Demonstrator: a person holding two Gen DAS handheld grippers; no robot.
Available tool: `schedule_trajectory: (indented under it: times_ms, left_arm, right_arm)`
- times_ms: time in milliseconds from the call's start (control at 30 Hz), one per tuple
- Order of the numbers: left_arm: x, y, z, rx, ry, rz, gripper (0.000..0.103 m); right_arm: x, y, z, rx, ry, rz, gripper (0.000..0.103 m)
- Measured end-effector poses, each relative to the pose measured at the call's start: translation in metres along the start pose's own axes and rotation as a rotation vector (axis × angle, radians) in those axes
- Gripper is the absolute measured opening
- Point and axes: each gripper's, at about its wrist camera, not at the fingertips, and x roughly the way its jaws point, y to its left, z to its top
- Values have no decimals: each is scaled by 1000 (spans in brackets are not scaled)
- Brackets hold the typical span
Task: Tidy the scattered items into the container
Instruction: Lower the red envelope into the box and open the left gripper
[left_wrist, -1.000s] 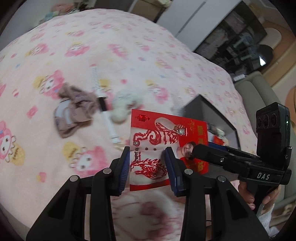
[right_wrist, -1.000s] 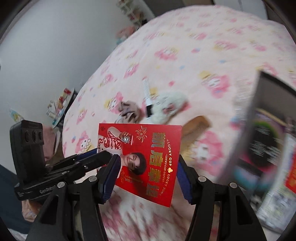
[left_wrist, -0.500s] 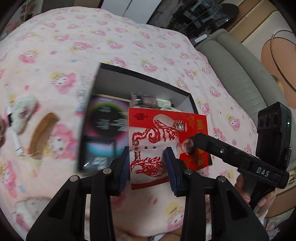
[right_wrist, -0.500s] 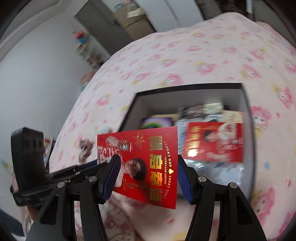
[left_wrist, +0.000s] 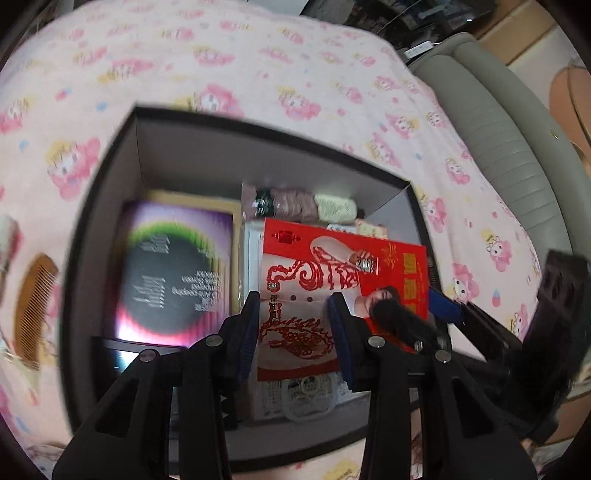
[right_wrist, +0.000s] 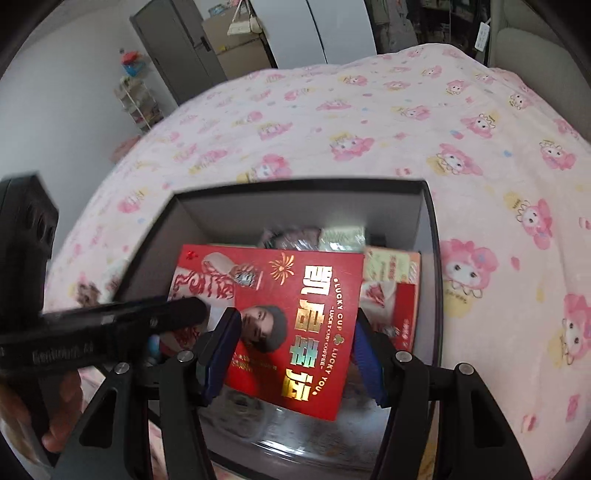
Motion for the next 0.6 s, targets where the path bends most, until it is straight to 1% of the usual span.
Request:
schedule_trajectory:
  times_ms: [133, 200, 267, 433, 500, 600]
  left_arm:
    - [18, -1, -3, -18, 32, 18, 36]
    - [25, -3, -3, -17, 46, 38, 37]
    - [31, -2, -3, -27, 65, 40, 37]
    - [45, -3, -3, -28, 101, 67, 37]
    - [50, -3, -5, -37, 115, 70, 37]
    - [52, -1, -7, -47, 124, 74, 37]
  right_arm:
    - [8, -2, -5, -28, 12, -58, 57]
    - [13, -6, -4, -26, 22, -70, 57]
    - [15, -6, -2, -41, 22, -89, 57]
    - [21, -1, -4, -85, 24, -146, 57]
    - [24, 3, -6, -117, 26, -182, 57]
    - [27, 6, -9, -143, 36, -213, 57]
